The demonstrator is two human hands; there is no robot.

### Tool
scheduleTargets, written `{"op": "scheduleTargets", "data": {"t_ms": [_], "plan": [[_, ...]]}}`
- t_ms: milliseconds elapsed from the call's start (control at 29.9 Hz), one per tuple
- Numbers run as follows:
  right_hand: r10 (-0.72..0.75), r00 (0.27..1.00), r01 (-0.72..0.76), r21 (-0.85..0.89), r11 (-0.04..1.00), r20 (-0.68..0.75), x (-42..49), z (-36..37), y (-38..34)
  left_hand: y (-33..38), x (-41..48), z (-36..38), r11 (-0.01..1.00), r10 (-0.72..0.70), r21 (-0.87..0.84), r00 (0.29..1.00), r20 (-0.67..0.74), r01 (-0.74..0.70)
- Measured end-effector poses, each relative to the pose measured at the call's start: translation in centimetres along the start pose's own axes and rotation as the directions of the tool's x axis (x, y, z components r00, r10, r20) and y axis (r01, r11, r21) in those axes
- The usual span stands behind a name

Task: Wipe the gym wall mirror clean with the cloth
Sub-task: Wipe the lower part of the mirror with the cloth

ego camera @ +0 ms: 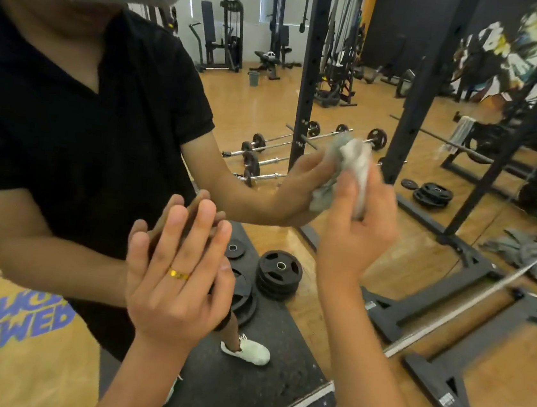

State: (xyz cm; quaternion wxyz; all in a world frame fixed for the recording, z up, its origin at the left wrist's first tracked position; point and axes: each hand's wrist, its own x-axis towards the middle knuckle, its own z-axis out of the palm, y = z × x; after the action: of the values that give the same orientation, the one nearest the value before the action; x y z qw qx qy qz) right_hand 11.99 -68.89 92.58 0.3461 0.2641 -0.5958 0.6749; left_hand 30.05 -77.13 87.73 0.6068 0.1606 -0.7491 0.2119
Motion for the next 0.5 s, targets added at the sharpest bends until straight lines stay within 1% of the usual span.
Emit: {"op": "scheduleTargets", "data": {"t_ms": [67, 100, 134, 167, 234, 301, 368, 401, 435, 501], "plan": [[0.104, 0.993, -0.098, 0.093, 0.991, -0.063, 2.2, 0.4, -0.5, -0.1, -0.1, 0.0, 1.000, 0.000, 0.003, 1.000, 0.000, 0.000], [0.121, 0.990, -0.111, 0.129, 0.985, -0.076, 2.5, 0.7, -1.0, -0.1, -0.2, 0.1, 1.000, -0.001, 0.008, 1.000, -0.001, 0.001], [0.106, 0.992, -0.094, 0.149, 0.984, -0.072, 2.4, 1.1, -1.7, -0.1, -0.2, 0.2, 1.000, -0.002, 0.011, 1.000, -0.001, 0.002], [0.057, 0.997, -0.049, 0.153, 0.987, -0.048, 1.8, 1.4, -2.5, -0.1, -0.3, 0.2, 1.000, -0.001, 0.017, 1.000, -0.003, 0.001], [-0.114, 0.992, 0.106, 0.138, 0.985, 0.049, -0.3, 1.5, -3.6, -0.1, -0.4, 0.2, 0.999, 0.003, 0.038, 1.000, -0.015, -0.002], [-0.305, 0.940, 0.286, 0.133, 0.949, 0.152, -1.5, 0.9, -3.3, -0.1, -0.4, 0.2, 0.998, 0.010, 0.057, 1.000, -0.019, -0.009], [-0.438, 0.878, 0.423, 0.119, 0.898, 0.194, -0.5, 0.4, -2.4, 0.0, -0.4, 0.2, 0.998, 0.011, 0.061, 1.000, -0.013, -0.010], [-0.454, 0.871, 0.443, 0.099, 0.891, 0.189, 0.6, 0.3, -2.2, -0.1, -0.4, 0.3, 0.998, 0.014, 0.054, 1.000, -0.007, -0.014], [-0.430, 0.887, 0.422, 0.084, 0.903, 0.171, 1.7, 0.3, -2.0, -0.2, -0.5, 0.2, 0.999, 0.017, 0.050, 1.000, 0.005, -0.017], [-0.302, 0.949, 0.295, 0.085, 0.952, 0.090, 3.3, 0.6, -2.6, -0.4, -0.5, 0.2, 0.998, 0.031, 0.055, 0.999, 0.011, -0.032]]}}
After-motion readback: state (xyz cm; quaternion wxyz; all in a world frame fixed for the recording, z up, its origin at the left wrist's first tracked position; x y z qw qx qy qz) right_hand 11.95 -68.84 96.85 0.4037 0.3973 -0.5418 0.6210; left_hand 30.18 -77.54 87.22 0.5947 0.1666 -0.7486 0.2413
